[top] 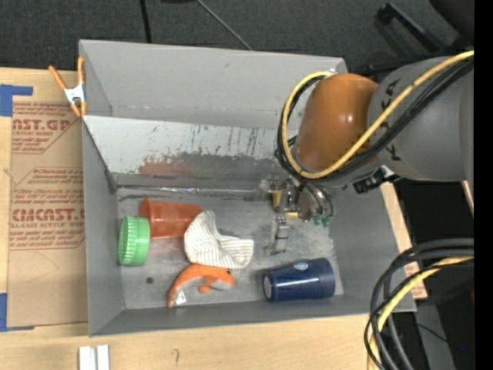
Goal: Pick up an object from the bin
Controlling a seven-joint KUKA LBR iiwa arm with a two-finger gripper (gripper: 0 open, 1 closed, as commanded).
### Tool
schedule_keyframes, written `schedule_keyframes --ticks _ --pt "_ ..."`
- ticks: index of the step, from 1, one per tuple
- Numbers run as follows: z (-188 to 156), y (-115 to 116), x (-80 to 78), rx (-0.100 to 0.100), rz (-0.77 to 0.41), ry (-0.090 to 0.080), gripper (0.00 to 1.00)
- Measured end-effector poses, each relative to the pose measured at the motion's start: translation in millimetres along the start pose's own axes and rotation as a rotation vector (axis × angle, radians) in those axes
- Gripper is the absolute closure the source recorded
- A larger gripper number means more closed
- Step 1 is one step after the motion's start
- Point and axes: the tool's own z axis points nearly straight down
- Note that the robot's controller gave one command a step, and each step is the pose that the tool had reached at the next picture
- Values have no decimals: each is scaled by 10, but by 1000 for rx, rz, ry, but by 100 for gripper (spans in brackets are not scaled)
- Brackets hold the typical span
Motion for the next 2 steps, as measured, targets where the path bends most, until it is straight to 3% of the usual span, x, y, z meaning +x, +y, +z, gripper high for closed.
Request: schedule_keyframes --ticks 1,2 --pt "-47 0 -14 0 0 -7 0" --pt "302 422 34 1 -29 -14 0"
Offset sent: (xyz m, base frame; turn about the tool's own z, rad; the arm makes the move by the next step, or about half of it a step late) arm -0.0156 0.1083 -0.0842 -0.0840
